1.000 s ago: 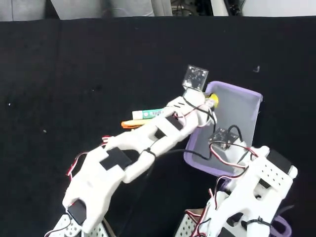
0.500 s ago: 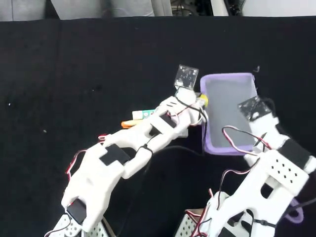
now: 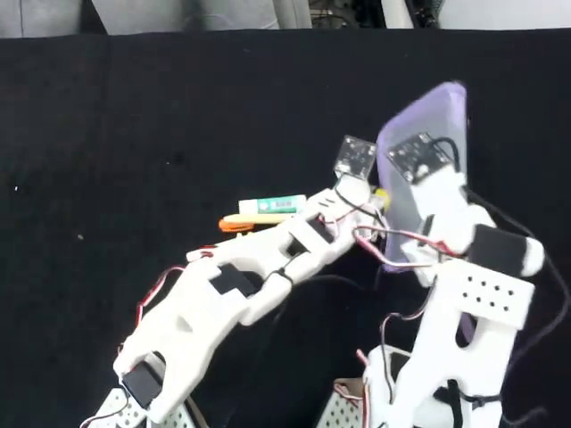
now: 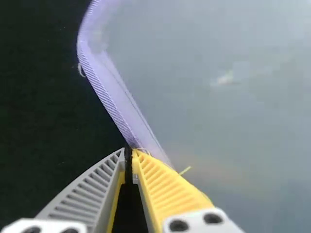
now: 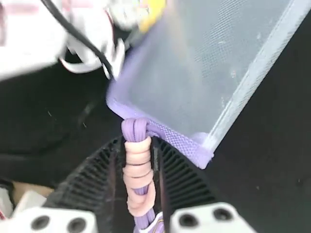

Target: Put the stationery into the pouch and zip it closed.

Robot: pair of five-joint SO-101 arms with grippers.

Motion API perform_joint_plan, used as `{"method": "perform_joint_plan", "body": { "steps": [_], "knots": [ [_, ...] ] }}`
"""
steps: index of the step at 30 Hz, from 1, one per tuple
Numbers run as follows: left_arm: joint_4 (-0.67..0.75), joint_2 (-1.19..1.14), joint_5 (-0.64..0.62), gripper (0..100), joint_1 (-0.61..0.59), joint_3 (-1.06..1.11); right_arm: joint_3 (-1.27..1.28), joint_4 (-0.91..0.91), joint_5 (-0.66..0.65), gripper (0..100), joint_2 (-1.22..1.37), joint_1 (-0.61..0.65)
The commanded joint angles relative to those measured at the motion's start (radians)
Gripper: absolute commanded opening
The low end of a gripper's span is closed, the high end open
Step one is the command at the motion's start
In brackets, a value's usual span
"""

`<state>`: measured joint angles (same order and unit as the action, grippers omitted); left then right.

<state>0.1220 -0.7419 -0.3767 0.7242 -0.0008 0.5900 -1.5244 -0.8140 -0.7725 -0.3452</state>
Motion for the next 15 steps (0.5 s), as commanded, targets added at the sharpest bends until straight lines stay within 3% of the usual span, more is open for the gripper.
{"method": "perform_joint_plan", "body": {
  "steps": [1, 9, 15],
  "knots": [
    [0.018, 0.012, -0.006, 4, 0.028, -0.058, -0.087, -0.003, 0.127, 1.2, -0.033, 0.158],
    [0.018, 0.012, -0.006, 4, 0.028, -0.053, -0.039, -0.002, 0.278, 1.2, -0.033, 0.443],
    [0.018, 0.012, -0.008, 4, 0.022, -0.045, -0.03, -0.003, 0.318, 1.2, -0.033, 0.508]
  ]
}}
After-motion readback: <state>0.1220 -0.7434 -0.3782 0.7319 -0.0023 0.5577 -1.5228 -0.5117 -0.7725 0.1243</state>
